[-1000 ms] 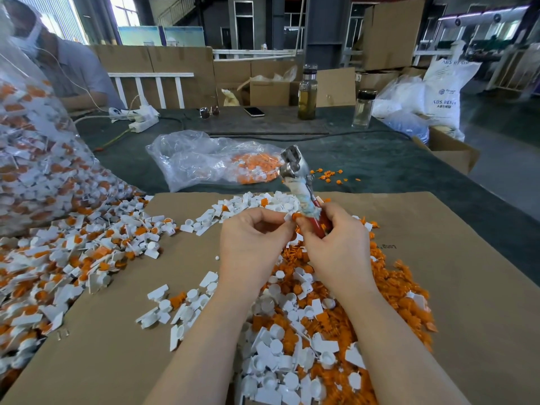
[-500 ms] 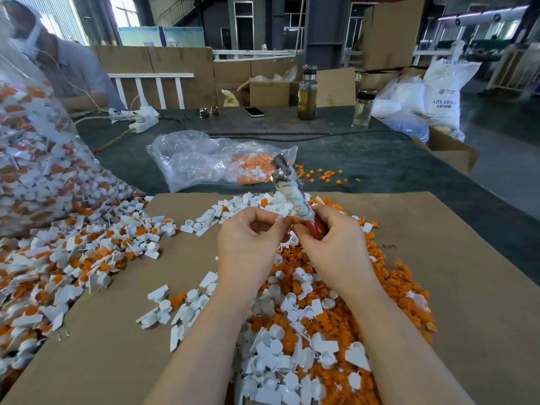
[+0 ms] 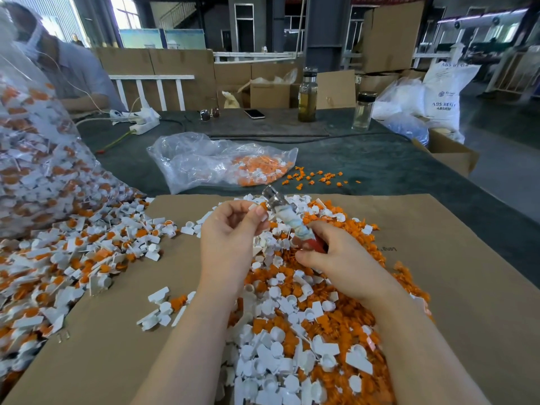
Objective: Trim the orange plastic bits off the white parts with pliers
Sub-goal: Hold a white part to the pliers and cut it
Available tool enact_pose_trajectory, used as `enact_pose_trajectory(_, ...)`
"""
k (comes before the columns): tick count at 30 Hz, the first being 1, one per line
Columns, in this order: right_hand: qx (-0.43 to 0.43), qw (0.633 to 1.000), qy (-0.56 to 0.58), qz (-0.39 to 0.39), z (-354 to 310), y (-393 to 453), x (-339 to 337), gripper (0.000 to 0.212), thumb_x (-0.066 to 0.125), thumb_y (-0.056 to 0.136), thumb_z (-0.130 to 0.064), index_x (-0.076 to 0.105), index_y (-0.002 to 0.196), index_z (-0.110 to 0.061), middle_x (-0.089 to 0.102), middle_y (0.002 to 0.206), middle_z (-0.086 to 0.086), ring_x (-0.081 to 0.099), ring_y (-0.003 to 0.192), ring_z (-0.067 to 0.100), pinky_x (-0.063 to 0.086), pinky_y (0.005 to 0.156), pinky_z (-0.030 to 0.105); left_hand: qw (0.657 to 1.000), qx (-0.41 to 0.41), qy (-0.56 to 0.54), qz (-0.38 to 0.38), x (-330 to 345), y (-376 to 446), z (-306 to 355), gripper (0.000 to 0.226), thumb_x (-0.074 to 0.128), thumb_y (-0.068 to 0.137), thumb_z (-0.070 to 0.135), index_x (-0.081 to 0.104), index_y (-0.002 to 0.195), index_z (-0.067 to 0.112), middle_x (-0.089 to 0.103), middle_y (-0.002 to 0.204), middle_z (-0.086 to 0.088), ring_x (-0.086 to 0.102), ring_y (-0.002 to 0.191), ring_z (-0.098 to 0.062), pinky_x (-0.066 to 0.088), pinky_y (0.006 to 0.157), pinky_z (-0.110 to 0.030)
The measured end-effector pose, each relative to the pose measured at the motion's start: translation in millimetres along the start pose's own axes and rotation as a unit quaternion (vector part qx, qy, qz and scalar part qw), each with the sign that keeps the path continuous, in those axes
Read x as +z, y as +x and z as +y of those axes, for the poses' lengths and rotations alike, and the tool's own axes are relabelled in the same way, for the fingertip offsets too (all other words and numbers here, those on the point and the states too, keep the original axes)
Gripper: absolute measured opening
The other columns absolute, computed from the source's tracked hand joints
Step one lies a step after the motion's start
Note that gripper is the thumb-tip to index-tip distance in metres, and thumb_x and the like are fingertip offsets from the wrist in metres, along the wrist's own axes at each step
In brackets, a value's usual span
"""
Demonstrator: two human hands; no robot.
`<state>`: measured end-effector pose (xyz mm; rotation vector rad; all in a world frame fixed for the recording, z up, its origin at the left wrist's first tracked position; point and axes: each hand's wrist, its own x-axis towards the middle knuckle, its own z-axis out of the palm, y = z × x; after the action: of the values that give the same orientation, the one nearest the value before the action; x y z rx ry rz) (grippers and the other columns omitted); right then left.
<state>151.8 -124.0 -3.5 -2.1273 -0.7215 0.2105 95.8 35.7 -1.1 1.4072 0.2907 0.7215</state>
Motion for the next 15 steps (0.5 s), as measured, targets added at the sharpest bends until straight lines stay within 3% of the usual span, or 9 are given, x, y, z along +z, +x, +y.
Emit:
enact_pose_trajectory(7, 0.013, 0.998, 0.033, -0.047, -4.2, -3.6, -4.1, 0.027, 0.065, 0.089, -0.023, 0.048, 0.104, -0.038, 0.059, 0.094, -0.008, 0.060, 0.085, 0.010, 0.050, 0.075, 0.030, 0.999, 0.031, -0.013, -0.017, -6.7, 2.0, 0.5, 0.003, 0.067, 0.091, 0.008, 0.068, 0.088, 0.009, 0.071, 0.070, 0.005, 0.067, 0.068, -0.005, 0.053, 0.066, -0.013)
enact_pose_trajectory(10, 0.015, 0.998, 0.029, -0.057, -4.1, -4.5, -5.1, 0.034, 0.064, 0.089, -0.021, 0.045, 0.115, -0.034, 0.059, 0.093, -0.007, 0.061, 0.082, 0.012, 0.051, 0.075, 0.032, 0.999, 0.039, -0.010, -0.022, -9.4, 2.8, -0.4, 0.004, 0.067, 0.091, 0.009, 0.068, 0.088, 0.011, 0.071, 0.071, 0.006, 0.067, 0.069, -0.006, 0.053, 0.067, -0.015)
enact_pose_trajectory(15, 0.019, 0.997, 0.019, -0.066, -5.7, -5.1, -5.7, 0.042, 0.064, 0.089, -0.017, 0.036, 0.111, -0.040, 0.059, 0.099, -0.005, 0.063, 0.092, 0.018, 0.052, 0.081, 0.036, 0.999, 0.041, -0.014, -0.033, -9.8, 3.5, 0.2, 0.009, 0.067, 0.091, 0.007, 0.068, 0.086, 0.014, 0.070, 0.071, 0.006, 0.067, 0.070, -0.007, 0.053, 0.067, -0.014)
